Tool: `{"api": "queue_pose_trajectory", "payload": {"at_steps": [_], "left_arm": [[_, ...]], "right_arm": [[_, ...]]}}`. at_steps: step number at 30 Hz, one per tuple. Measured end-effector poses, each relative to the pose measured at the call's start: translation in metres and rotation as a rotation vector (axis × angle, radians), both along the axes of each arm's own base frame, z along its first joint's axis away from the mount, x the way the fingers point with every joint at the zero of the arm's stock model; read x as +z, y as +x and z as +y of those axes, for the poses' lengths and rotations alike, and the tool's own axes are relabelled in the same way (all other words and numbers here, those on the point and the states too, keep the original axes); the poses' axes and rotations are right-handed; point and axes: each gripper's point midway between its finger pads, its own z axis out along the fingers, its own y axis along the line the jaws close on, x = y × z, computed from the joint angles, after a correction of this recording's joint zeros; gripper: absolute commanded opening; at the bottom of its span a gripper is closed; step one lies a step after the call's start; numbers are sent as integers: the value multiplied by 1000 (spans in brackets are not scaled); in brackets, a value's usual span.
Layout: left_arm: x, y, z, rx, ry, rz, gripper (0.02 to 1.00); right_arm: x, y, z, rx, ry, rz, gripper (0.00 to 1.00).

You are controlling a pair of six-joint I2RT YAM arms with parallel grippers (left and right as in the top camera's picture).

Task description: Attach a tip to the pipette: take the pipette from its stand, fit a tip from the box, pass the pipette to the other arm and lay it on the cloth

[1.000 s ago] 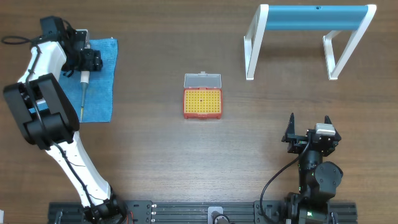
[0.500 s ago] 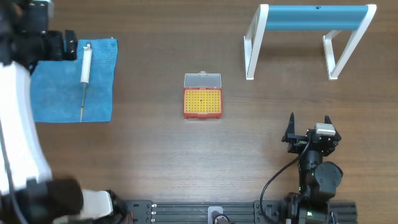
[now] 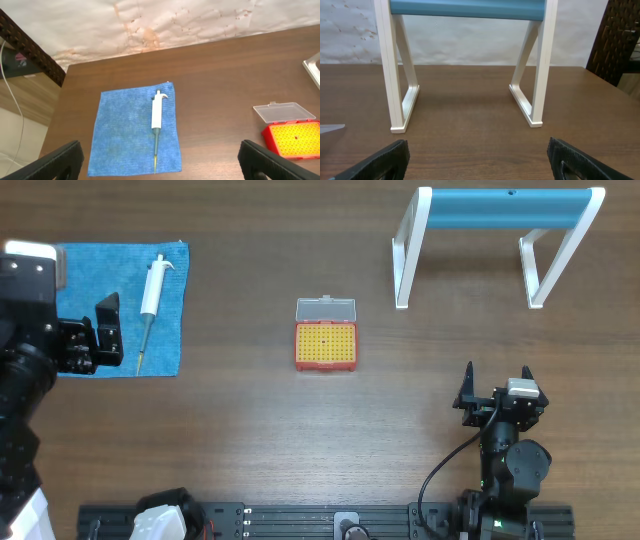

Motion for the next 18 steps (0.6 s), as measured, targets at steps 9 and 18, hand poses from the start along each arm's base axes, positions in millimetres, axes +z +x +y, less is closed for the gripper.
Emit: {"api": "queue_pose_trajectory", "payload": {"at_steps": [9,18], "left_arm": [[87,7,-12,-11,-72,-475,998],[26,-1,-52,-145,-296,-814,998]], "right_arm": [[0,0,0,0,0,0,908],[0,0,0,0,0,0,908]]}}
